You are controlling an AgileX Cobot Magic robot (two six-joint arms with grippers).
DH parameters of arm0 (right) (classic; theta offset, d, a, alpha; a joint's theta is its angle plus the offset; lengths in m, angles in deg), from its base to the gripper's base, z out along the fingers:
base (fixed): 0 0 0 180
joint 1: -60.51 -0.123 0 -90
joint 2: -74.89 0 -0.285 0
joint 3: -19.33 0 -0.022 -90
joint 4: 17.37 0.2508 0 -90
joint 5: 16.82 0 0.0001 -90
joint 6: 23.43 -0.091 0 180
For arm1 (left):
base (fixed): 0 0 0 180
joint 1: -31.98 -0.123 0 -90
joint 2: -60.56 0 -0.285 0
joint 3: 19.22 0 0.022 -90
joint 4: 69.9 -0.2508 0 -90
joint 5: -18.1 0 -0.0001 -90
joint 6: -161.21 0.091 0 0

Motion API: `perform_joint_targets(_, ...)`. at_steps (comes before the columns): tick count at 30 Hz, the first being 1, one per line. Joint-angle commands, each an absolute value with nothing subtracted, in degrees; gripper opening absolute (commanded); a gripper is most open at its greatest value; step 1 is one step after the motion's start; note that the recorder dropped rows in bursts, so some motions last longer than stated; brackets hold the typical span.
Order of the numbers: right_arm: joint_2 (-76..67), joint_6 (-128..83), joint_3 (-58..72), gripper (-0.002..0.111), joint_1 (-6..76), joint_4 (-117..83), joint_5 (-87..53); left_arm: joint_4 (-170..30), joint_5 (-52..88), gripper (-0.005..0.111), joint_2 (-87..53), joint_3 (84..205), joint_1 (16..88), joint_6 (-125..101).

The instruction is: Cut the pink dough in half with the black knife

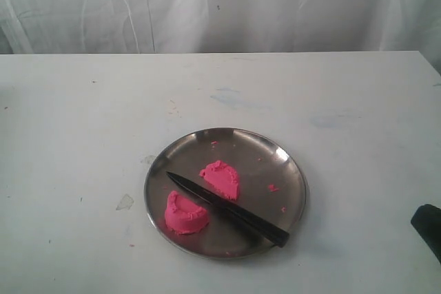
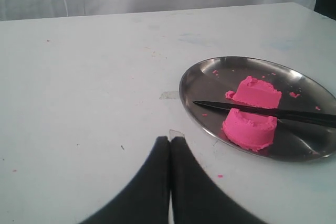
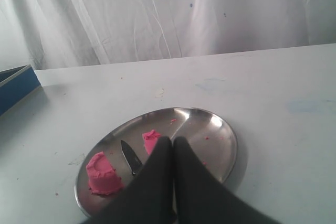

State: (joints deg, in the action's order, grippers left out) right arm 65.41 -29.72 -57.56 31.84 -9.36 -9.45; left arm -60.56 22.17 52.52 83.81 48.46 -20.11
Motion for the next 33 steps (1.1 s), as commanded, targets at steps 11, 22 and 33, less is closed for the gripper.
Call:
perform_joint_targets(11,65.7,-29.7,-57.9,0.0,32.1,-9.4,-9.5,-59.8,22.5,0.0,52.8,83.6,48.6,-19.9)
perform_joint_targets(22,65.7,-29.7,-57.9,0.0,32.1,-9.4,-9.5,-60.1,22.5,0.0,52.8,83.6,40.4,-19.9)
perform_joint_targets(33,65.7,-29.7,-57.9,0.0,32.1,-9.4,-9.5,-60.1,22.5,0.0,52.8,83.6,39.0,-19.9)
